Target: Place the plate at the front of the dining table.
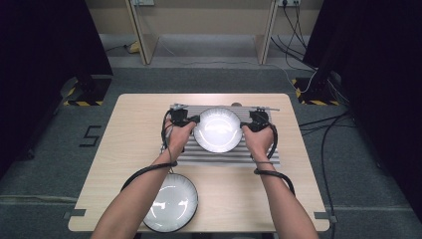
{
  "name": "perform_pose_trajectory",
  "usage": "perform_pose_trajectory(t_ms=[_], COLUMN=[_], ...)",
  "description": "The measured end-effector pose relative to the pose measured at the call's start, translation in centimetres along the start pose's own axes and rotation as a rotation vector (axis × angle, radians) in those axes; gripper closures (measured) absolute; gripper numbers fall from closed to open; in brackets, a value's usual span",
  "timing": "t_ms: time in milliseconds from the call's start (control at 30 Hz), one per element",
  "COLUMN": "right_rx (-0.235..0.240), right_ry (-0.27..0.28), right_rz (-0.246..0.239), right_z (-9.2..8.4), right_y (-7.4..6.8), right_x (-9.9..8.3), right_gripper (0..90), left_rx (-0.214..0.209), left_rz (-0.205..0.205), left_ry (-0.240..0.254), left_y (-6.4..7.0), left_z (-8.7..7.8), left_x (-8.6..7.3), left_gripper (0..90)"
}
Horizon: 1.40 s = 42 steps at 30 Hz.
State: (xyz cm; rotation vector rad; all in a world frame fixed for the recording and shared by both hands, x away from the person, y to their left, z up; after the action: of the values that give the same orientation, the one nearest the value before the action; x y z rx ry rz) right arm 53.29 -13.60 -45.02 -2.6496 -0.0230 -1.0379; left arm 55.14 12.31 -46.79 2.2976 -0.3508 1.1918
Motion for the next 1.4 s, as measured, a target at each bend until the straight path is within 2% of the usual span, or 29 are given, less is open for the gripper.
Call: perform_pose_trajectory(t_ms=[200,700,1033,1200,1300,1400], right_rx=[-0.006,-0.02,-0.02,-0.025,-0.042,-0.05], right_ry=[-0.011,-0.068,-0.078,-0.094,-0.084,-0.063], right_rz=[0.001,0.011,0.018,0.012,-0.014,-0.027], right_z=[0.5,2.0,2.6,2.9,2.9,2.5], right_y=[0.1,0.7,0.9,0.9,1.0,1.1], right_x=[-0.3,-1.9,-2.3,-2.5,-2.7,-2.7], right_gripper=[88.0,88.0,87.8,85.2,80.0,72.0], left_rx=[0.008,0.025,0.028,0.042,0.066,0.079], left_rz=[0.004,-0.026,-0.042,-0.029,-0.014,-0.006], left_ry=[-0.016,-0.081,-0.095,-0.111,-0.09,-0.056], left_y=[-0.1,-0.7,-1.0,-1.1,-1.5,-2.1], left_z=[0.4,1.7,2.1,2.4,2.0,1.1], left_x=[-0.5,-2.5,-2.8,-3.2,-3.0,-2.5], left_gripper=[84.0,83.2,83.0,82.1,76.4,63.9])
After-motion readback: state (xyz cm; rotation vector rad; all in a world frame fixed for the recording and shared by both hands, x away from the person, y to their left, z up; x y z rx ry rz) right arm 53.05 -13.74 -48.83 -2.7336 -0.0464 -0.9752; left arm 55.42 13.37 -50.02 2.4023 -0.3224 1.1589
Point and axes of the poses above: each handheld gripper's, and its own axes: z roughly forward along the jaws, x roughly out of its top, y roughly to its right, the point moved 2 cm from there along z, roughly forward along the jaws, and after that the axes turned 5 degrees about -x, right-handed, at the moved point
